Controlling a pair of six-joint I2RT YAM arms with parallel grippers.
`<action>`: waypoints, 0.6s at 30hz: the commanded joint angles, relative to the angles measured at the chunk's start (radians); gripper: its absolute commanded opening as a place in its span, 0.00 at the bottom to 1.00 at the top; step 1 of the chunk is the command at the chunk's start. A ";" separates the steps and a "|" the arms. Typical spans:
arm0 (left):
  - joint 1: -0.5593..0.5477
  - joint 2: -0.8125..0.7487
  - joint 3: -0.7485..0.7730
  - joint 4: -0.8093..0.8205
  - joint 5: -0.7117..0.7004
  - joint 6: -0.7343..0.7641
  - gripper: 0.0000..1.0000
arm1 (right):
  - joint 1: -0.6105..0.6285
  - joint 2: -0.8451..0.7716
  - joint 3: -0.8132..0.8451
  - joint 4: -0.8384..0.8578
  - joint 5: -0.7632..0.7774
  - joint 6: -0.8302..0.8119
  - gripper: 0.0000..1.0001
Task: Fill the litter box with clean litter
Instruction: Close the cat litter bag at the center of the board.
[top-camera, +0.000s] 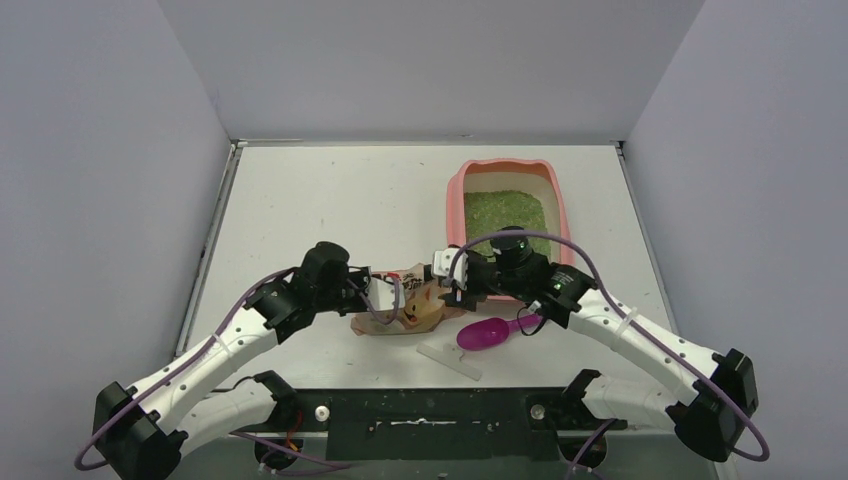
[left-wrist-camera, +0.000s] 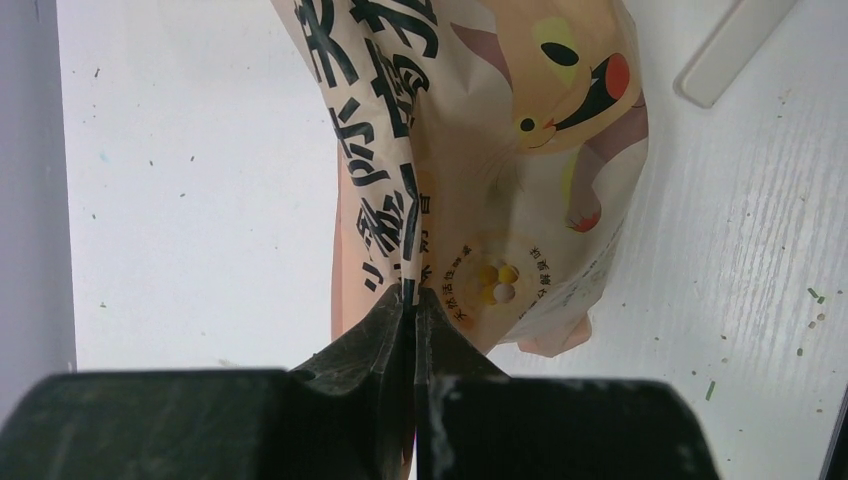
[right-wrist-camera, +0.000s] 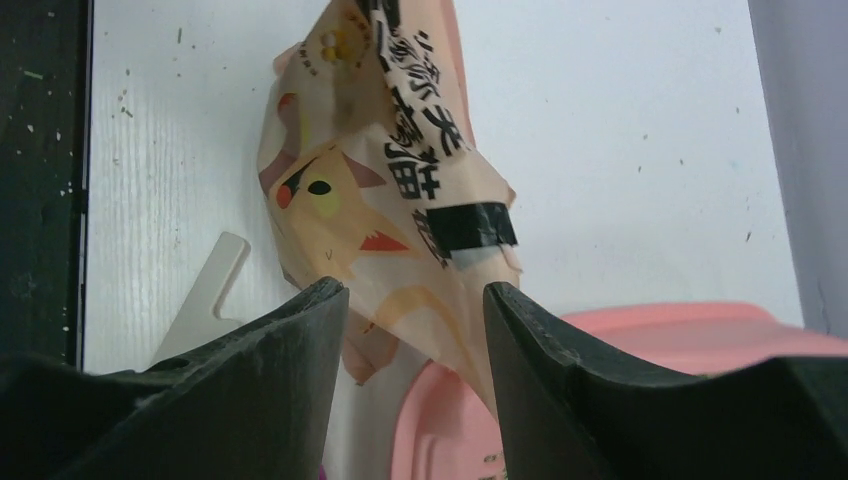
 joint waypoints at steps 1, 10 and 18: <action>0.017 -0.020 0.045 -0.039 0.045 -0.036 0.00 | 0.063 0.012 -0.019 0.128 0.074 -0.204 0.51; 0.034 -0.013 0.059 -0.061 0.073 -0.040 0.00 | 0.084 0.105 -0.006 0.141 0.218 -0.314 0.51; 0.047 -0.005 0.072 -0.087 0.093 -0.040 0.00 | 0.087 0.195 0.014 0.157 0.333 -0.336 0.09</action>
